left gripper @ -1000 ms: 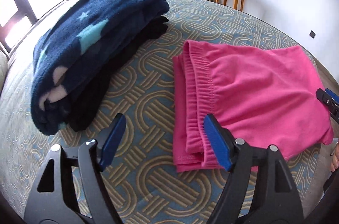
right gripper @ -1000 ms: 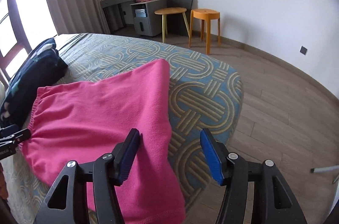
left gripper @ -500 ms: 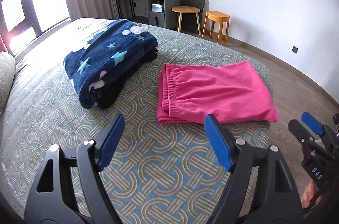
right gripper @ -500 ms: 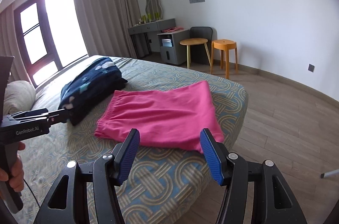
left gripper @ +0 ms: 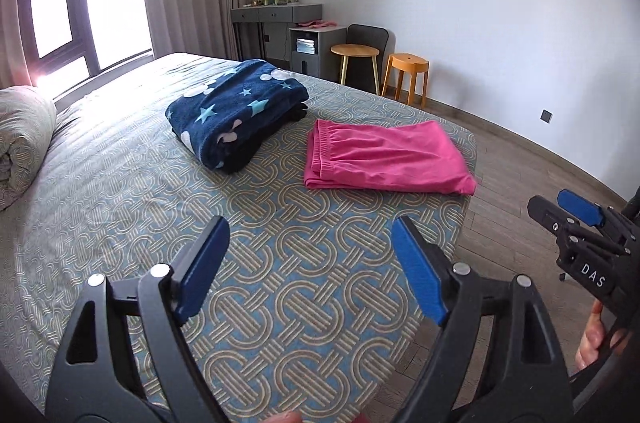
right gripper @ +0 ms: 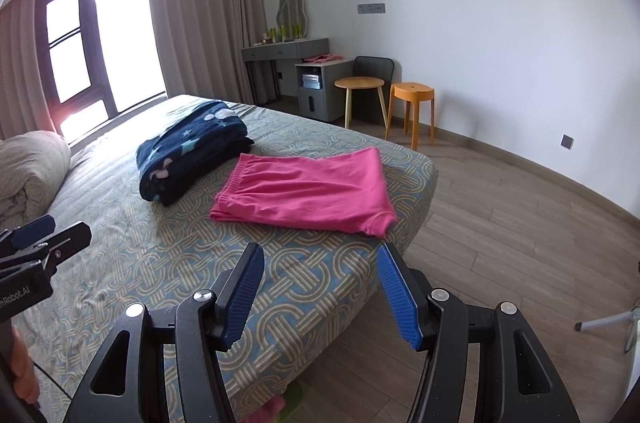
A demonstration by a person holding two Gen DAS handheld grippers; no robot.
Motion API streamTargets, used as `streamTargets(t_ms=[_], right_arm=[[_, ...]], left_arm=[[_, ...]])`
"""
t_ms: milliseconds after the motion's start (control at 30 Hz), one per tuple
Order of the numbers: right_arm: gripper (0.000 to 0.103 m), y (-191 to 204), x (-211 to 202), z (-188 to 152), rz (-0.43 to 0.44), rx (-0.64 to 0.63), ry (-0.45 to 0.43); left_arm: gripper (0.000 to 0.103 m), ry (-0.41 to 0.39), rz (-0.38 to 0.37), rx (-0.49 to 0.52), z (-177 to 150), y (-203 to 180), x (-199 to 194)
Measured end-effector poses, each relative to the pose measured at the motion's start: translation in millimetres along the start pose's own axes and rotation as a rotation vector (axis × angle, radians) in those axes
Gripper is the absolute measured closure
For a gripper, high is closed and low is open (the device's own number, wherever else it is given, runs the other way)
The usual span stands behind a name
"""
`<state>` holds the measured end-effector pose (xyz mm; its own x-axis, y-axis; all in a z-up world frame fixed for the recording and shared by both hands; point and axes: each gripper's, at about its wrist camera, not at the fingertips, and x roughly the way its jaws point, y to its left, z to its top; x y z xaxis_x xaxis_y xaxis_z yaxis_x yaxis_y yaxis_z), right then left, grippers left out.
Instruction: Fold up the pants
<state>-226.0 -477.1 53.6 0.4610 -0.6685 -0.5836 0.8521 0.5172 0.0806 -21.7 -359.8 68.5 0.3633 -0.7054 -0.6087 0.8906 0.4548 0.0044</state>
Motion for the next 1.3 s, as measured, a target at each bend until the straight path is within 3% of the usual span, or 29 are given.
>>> streamTargets(t_ms=[67,133,167,300,533,1300], right_arm=[[0.042,3.1,-11.3,-0.4,0.01,0.001,-0.005],[0.042,7.7,-21.1,-1.0,0.013,-0.002,-0.009],[0.042,9.8,-25.6,-1.1,0.013,-0.005,-0.011],[0.041,18.0,-39.2,0.1,0.014,-0.018,-0.019],[0.036,23.4,-48.2,-2.1,0.008,-0.009,-0.012],[0.035,29.8,-44.6,0.1,-0.006,0.005,0.011]], left_arm=[[0.018,-0.015,-0.011,-0.006,-2.5,0.1,-13.1],[0.003,-0.022,-0.024,-0.017,-3.3,1.3,-22.5],[0.001,-0.031,-0.028,-0.024,-4.9,2.2,-27.0],[0.001,-0.076,-0.033,-0.028,-9.0,3.7,-43.1],[0.001,-0.064,-0.04,-0.031,-10.1,3.4,-42.6],[0.001,-0.071,-0.028,0.006,-7.6,-1.1,-39.7]])
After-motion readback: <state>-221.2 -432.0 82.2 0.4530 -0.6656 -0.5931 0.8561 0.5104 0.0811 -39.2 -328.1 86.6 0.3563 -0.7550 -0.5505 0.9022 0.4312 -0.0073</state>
